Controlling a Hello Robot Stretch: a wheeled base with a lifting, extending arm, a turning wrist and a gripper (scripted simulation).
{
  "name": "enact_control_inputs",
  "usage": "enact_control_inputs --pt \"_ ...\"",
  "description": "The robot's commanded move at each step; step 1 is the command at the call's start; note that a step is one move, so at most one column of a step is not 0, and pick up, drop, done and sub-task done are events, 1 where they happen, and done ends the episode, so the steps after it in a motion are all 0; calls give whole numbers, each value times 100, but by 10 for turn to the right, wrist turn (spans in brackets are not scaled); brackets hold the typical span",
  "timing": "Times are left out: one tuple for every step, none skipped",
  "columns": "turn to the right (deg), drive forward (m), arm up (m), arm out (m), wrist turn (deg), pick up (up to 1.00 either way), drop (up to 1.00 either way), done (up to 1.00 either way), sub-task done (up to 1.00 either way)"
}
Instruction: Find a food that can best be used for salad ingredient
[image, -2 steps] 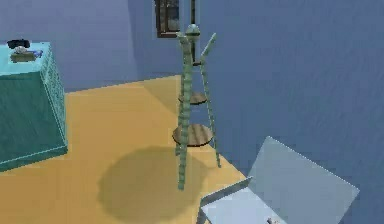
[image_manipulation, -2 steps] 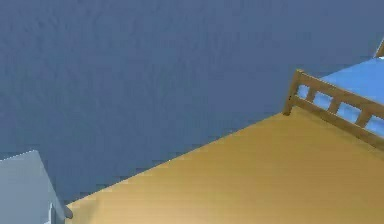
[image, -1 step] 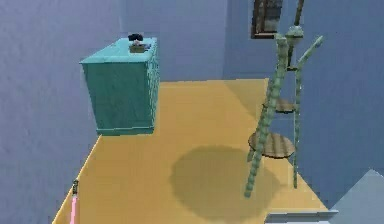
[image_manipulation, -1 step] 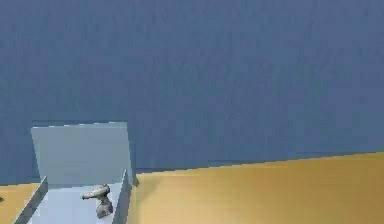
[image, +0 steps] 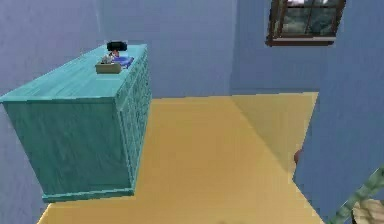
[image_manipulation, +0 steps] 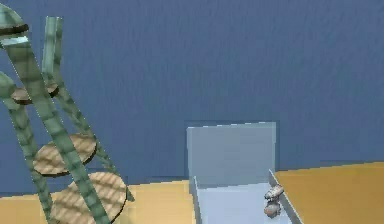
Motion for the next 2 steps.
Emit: enact_control_inputs --pt "0 65 0 0 0 0 0 0 0" --pt "210 0 0 0 0 0 0 0 0"
